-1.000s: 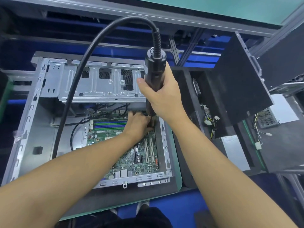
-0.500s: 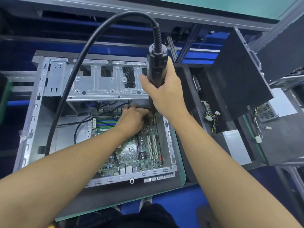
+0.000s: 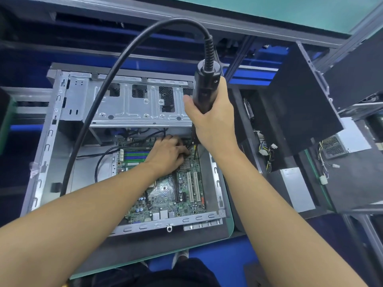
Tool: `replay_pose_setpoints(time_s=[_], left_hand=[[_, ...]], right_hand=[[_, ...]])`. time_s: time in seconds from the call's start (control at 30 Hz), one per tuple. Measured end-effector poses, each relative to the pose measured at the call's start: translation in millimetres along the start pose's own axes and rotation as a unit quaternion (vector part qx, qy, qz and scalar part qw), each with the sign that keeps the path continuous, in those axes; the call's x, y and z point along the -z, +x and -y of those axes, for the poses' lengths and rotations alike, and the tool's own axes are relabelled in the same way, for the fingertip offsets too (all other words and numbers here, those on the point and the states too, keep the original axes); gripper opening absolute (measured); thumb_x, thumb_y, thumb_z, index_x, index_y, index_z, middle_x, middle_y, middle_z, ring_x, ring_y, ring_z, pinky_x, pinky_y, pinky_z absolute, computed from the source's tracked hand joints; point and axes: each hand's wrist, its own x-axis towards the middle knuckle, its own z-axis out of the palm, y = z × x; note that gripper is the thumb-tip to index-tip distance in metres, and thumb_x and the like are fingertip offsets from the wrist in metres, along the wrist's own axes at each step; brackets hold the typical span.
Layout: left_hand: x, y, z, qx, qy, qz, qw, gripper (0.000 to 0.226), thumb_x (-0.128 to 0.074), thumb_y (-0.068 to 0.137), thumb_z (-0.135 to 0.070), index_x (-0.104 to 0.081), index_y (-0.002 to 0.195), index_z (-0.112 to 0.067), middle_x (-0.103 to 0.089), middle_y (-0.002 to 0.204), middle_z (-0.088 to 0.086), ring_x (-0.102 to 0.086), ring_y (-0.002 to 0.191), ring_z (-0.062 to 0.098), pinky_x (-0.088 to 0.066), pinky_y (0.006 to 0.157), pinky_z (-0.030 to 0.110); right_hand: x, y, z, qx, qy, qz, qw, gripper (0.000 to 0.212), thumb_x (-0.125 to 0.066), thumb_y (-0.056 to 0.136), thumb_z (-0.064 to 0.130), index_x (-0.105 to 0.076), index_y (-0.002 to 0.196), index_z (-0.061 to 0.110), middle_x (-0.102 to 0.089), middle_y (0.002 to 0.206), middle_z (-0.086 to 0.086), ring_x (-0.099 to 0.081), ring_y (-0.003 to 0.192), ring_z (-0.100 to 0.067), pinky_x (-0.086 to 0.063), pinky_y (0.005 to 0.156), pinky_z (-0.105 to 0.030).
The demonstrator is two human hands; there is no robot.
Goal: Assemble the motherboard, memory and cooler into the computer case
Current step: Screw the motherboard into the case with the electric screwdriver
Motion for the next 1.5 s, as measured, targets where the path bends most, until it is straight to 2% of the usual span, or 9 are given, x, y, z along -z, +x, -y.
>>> replay_pose_setpoints(time_s=[0.1,0.33,0.77,0.83,1.03,1.23,1.33,1.4,1.5], left_hand=[[-1,-1,2,-0.001,0.004,-0.003,1.000,0.030,-0.054,0.089,-0.036,-0.068,0.115,-0.042,-0.056,0.108,-0.007,-0.046,0.110,0.021,-0.033,0.092,0.040],[-2,0,3,0.003,-0.003,0.001,1.000,0.030,-0.053,0.090,-0.036,-0.067,0.116,-0.041,-0.057,0.112,-0.008,-0.045,0.111,0.020,-0.032,0.092,0.041],[-4,1,5,-0.002,0.004,0.000,1.000,0.029,-0.053,0.091,-0.036,-0.065,0.117,-0.043,-0.057,0.113,-0.007,-0.044,0.113,0.020,-0.031,0.095,0.041],[-5,2,5,-0.001,0.003,0.006,1.000,0.030,-0.053,0.091,-0.036,-0.064,0.118,-0.043,-0.056,0.115,-0.007,-0.043,0.114,0.020,-0.030,0.096,0.041],[-4,2,6,-0.001,0.004,0.010,1.000,0.030,-0.053,0.091,-0.037,-0.064,0.118,-0.043,-0.056,0.116,-0.008,-0.043,0.113,0.020,-0.031,0.097,0.042],[-4,2,5,-0.005,0.011,0.017,1.000,0.031,-0.051,0.092,-0.040,-0.063,0.120,-0.043,-0.054,0.118,-0.008,-0.041,0.115,0.019,-0.030,0.097,0.042],[-5,0,5,-0.023,0.021,0.030,0.999,0.036,-0.044,0.091,-0.044,-0.061,0.123,-0.043,-0.050,0.117,-0.009,-0.039,0.113,0.019,-0.029,0.095,0.042],[-5,-1,4,-0.044,0.035,0.044,0.997,0.041,-0.038,0.090,-0.048,-0.059,0.125,-0.044,-0.047,0.122,-0.007,-0.037,0.114,0.019,-0.028,0.096,0.044],[-4,0,-1,-0.064,0.071,0.072,0.993,0.048,-0.031,0.088,-0.054,-0.054,0.130,-0.047,-0.041,0.131,-0.002,-0.033,0.119,0.021,-0.026,0.098,0.049]], right_hand=[[-2,0,0,0.004,-0.003,0.006,1.000,0.026,-0.073,0.091,0.023,-0.051,0.103,0.016,-0.059,0.078,0.004,-0.052,0.067,-0.001,-0.041,0.064,-0.009],[0,5,-5,0.005,-0.017,0.001,1.000,0.028,-0.074,0.090,0.025,-0.050,0.100,0.016,-0.056,0.075,0.014,-0.052,0.067,0.001,-0.041,0.064,-0.009],[1,1,-5,0.002,-0.011,0.053,0.999,0.027,-0.071,0.090,0.032,-0.050,0.107,0.028,-0.066,0.087,0.002,-0.061,0.078,-0.010,-0.044,0.070,-0.008],[0,0,-6,-0.005,-0.003,0.063,0.998,0.026,-0.070,0.090,0.031,-0.052,0.108,0.026,-0.067,0.088,0.005,-0.061,0.077,-0.008,-0.044,0.071,-0.008],[2,1,-4,-0.020,-0.019,0.060,0.998,0.022,-0.072,0.089,0.032,-0.051,0.093,0.039,-0.065,0.090,0.013,-0.059,0.076,0.004,-0.042,0.071,-0.005],[2,2,-2,-0.009,-0.018,0.061,0.998,0.022,-0.070,0.086,0.039,-0.055,0.098,0.027,-0.066,0.091,0.001,-0.062,0.082,-0.014,-0.050,0.073,-0.017],[3,6,10,0.023,-0.004,0.062,0.998,0.024,-0.071,0.087,0.038,-0.053,0.102,0.041,-0.066,0.092,-0.002,-0.063,0.086,-0.022,-0.053,0.082,-0.035],[5,10,23,0.052,0.014,0.061,0.997,0.033,-0.072,0.087,0.035,-0.051,0.102,0.056,-0.065,0.093,0.001,-0.064,0.086,-0.021,-0.056,0.082,-0.036],[11,16,42,0.095,0.035,0.049,0.994,0.035,-0.072,0.089,0.028,-0.051,0.104,0.051,-0.063,0.089,0.002,-0.061,0.078,-0.015,-0.055,0.075,-0.029]])
